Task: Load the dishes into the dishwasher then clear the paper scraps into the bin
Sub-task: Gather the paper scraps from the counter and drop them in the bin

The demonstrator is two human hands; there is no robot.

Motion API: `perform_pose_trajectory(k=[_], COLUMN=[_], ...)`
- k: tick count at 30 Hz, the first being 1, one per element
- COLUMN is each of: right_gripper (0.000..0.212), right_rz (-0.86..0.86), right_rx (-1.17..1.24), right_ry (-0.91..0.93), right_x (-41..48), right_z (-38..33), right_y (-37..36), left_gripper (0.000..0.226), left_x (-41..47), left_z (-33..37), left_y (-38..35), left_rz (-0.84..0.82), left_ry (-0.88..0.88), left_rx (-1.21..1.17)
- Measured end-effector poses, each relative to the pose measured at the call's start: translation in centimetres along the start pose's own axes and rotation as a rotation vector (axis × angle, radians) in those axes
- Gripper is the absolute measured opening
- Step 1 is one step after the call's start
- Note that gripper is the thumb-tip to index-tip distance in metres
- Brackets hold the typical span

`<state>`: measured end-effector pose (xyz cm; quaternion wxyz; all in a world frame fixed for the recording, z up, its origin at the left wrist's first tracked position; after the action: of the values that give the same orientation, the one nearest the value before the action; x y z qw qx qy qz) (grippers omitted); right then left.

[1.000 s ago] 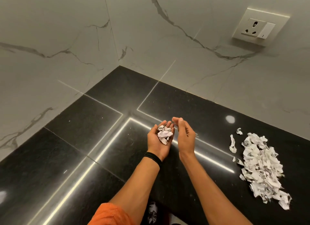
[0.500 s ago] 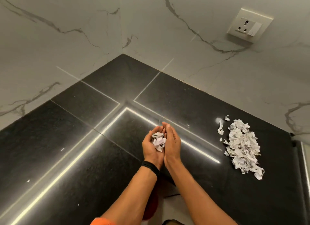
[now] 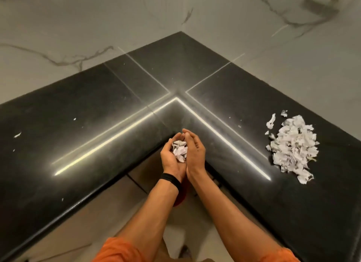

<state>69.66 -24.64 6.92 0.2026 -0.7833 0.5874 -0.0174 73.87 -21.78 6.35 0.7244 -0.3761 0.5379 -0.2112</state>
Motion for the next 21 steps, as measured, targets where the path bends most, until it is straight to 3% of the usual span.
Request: perform_pose_trajectory(k=[10, 18, 21], right_gripper=[0.018, 0.013, 0.043], right_rz=[-0.037, 0.042, 0.093], right_rx=[-0.043, -0.195, -0.254], right_ry=[-0.143, -0.387, -0.496], right_x=[-6.1, -5.6, -3.4], right_z=[6.8, 22.0, 30.1], right_y=[3.2, 6.9, 9.2], left_gripper=[0.033, 0.033, 0.034], left_x=[-3.6, 4.1, 10.3], left_z=[-1.9, -2.3, -3.1], left_y=[8.7, 23.4, 29.8], left_rz=[0.205, 0.479, 0.586], left_ry=[-0.062, 0.035, 0.039], left_rx=[0.032, 0.079, 0.142])
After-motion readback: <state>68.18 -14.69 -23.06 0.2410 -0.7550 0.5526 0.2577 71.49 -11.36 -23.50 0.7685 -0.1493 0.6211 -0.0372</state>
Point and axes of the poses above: each hand's wrist, its own x-axis towards the middle knuckle, its own y-axis out of the back of the hand, z = x × y, the point moved 1 cm from there along x, towards the middle knuckle, and after that the axes turned 8 degrees about y, right-handed, at the moved point
